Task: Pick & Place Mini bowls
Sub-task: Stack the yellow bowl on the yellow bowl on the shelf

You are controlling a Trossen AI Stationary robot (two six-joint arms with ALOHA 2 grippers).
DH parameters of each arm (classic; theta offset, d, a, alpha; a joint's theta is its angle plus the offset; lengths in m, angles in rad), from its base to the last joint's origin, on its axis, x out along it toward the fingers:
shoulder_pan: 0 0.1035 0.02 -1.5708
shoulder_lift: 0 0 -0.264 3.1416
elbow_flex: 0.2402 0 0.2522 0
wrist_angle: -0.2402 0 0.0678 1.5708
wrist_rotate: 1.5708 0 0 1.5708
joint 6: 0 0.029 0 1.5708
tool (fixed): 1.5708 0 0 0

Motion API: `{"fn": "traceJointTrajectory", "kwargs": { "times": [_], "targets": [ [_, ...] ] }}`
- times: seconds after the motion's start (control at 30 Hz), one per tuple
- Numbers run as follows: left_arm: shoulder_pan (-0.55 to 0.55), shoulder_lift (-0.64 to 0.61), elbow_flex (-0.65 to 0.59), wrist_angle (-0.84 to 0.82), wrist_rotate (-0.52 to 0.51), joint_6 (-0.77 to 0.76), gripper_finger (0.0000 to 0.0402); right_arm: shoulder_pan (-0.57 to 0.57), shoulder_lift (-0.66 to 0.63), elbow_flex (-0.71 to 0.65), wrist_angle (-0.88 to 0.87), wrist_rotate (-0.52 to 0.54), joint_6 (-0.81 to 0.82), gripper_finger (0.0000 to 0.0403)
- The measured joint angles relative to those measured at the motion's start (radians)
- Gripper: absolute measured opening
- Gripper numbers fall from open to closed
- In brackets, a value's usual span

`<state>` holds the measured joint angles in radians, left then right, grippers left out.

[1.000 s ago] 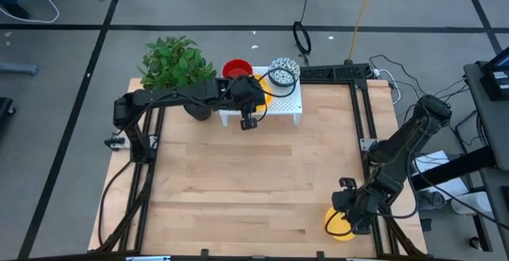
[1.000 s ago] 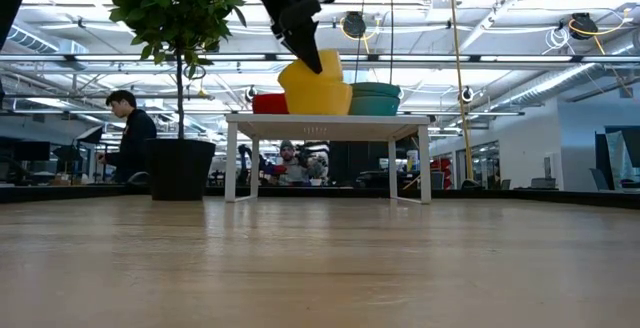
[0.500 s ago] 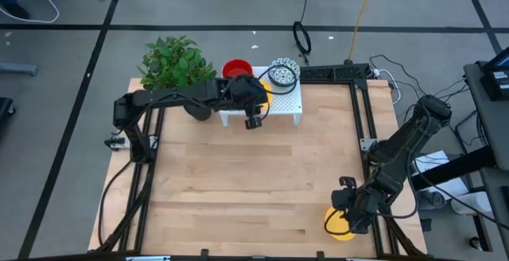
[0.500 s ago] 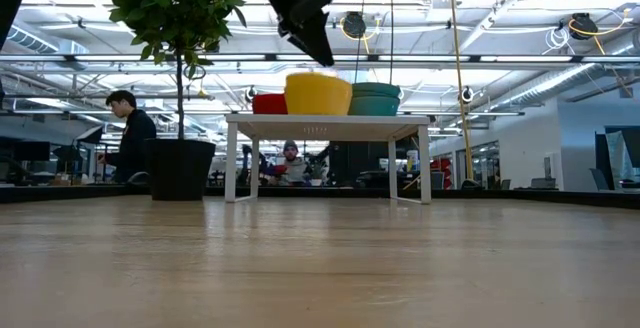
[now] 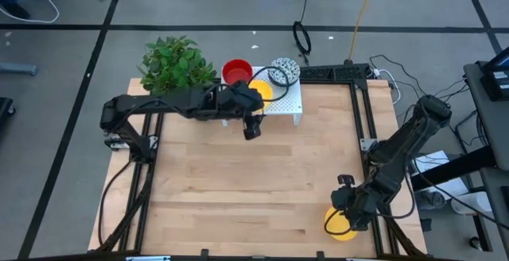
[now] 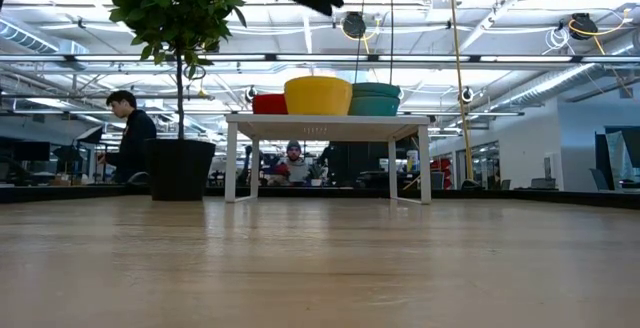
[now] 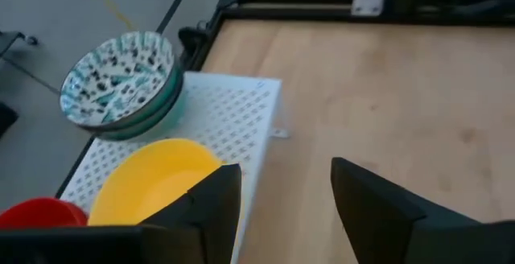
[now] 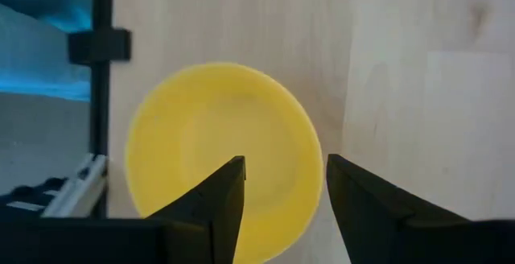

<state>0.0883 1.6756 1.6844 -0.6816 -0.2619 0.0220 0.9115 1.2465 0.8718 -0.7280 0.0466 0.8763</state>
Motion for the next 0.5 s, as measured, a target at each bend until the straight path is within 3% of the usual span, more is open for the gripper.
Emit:
{"fn": "traceJointTrajectory", "kwargs": {
  "times": [0.33,0.5],
  "targets": [
    [-0.113,-0.038,0.0,0.019,-0.001,-0.006,0.017,-0.023,0.0,-0.181,0.132,0.017,-0.002,0.0168],
    [-0.169,-0.049,0.0,0.049,-0.001,-0.036,0.0159,-0.059,0.0,-0.233,0.195,0.029,-0.019,0.0136]
  ]
}}
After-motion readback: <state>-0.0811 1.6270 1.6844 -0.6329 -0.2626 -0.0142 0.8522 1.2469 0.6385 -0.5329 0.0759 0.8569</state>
